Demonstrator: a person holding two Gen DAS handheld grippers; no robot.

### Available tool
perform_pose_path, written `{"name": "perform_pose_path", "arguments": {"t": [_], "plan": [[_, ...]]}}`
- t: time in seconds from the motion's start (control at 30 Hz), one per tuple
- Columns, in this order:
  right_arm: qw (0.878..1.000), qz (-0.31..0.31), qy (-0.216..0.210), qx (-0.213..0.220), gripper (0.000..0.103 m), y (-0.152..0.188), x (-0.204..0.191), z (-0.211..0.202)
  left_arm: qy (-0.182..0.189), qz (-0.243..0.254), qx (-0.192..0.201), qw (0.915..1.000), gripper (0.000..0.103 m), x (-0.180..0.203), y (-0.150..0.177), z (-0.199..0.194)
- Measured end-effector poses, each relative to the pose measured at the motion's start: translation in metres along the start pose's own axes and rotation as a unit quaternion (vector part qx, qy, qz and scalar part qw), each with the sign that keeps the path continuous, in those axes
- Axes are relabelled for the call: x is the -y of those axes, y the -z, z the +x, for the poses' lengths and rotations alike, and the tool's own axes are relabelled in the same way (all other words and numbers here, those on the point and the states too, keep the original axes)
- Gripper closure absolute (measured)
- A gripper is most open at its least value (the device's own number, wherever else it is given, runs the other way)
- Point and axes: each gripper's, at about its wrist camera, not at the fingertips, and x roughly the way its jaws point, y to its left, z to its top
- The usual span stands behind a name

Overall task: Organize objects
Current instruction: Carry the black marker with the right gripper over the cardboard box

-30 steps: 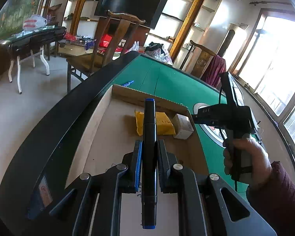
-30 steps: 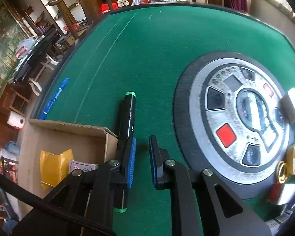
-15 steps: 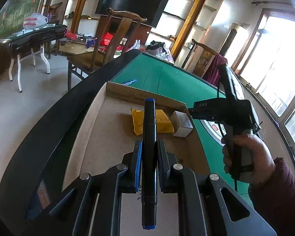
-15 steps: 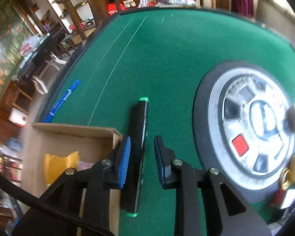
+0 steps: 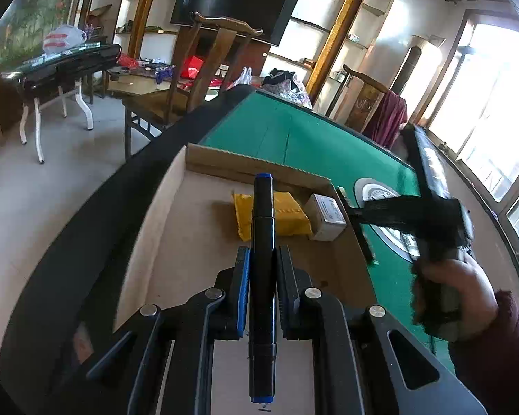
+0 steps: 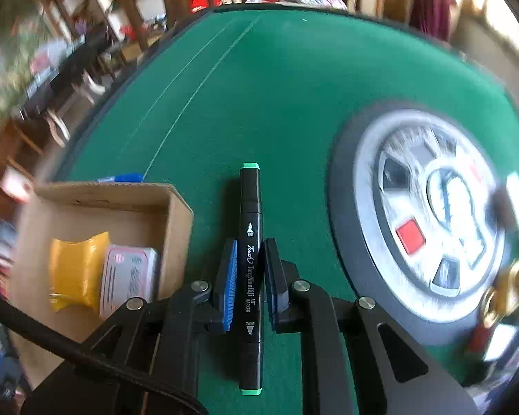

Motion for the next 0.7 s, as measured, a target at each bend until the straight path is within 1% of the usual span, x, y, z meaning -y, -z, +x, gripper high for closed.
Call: {"name": "perform_pose_path", "arguments": {"t": [0.07,0.13,0.23,0.33,0.43,0.5,0.57,0.7], "plan": [[0.999,0.029,-0.027,0.009,0.091,0.003,0.019,-0.014,-0.005,0.001,-0.002,1.0,0.091,-0.002,-0.004,0.0],[0.997,0.051,-0.06,0.015,0.091,0.007,0.031,-0.027,-0.02,0.01,-0.004,0.9997,0.091,-0.005,-0.011,0.001],[0.994,0.061,-0.091,0.025,0.09,0.011,0.033,-0.047,-0.049,0.023,-0.021,0.9983,0.091,-0.011,-0.023,0.01],[0.991,0.047,-0.123,0.023,0.09,0.02,0.018,-0.06,-0.067,0.028,-0.045,0.9963,0.091,-0.018,-0.037,0.027],[0.987,0.03,-0.159,0.008,0.09,0.027,-0.007,-0.062,-0.066,0.025,-0.073,0.9949,0.091,-0.022,-0.045,0.048],[0.984,0.019,-0.178,-0.004,0.09,0.031,-0.02,-0.06,-0.071,0.03,-0.09,0.993,0.091,-0.021,-0.047,0.062],[0.982,0.008,-0.19,-0.018,0.09,0.032,-0.04,-0.053,-0.078,0.038,-0.105,0.9907,0.091,-0.018,-0.047,0.077],[0.981,-0.01,-0.191,-0.031,0.09,0.042,-0.064,-0.043,-0.099,0.057,-0.122,0.9858,0.091,-0.013,-0.049,0.098]]}}
